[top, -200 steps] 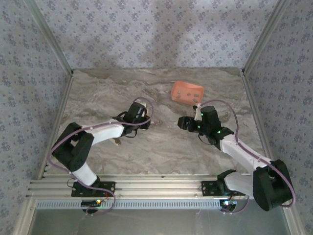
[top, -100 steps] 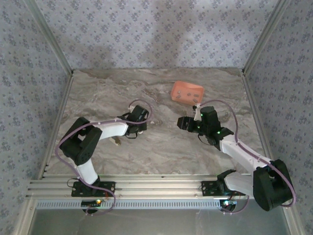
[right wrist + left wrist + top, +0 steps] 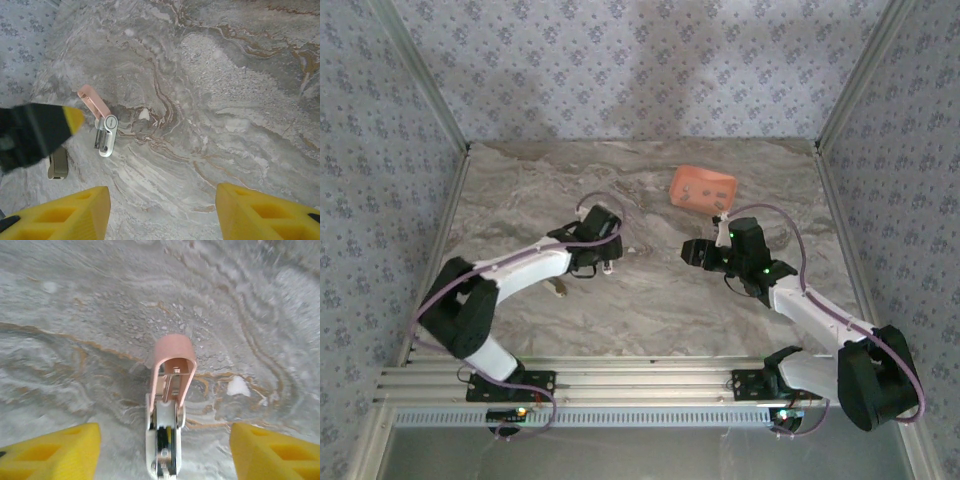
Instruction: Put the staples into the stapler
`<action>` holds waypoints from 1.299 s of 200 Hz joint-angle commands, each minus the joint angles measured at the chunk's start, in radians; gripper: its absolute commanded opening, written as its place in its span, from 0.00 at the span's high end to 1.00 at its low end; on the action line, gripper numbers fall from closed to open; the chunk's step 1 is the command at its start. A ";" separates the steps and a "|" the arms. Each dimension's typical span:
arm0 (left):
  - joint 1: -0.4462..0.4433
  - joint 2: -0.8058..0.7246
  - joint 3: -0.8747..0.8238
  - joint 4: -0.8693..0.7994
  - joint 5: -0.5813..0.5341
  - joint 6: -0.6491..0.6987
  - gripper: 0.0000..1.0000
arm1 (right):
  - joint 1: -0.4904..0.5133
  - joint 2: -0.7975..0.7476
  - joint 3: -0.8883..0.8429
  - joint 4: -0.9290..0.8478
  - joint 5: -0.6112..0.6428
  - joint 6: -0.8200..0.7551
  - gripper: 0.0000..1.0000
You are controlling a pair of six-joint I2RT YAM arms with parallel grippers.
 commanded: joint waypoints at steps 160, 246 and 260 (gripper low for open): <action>0.329 -0.171 -0.292 -0.234 0.292 -0.185 0.36 | 0.046 0.019 0.014 0.003 -0.017 -0.037 0.42; 0.328 -0.118 -0.253 -0.210 0.307 -0.111 0.60 | 0.050 0.019 0.018 -0.004 -0.015 -0.039 0.43; 0.327 -0.126 -0.250 -0.210 0.311 -0.093 0.64 | 0.052 0.019 0.018 -0.004 -0.014 -0.040 0.43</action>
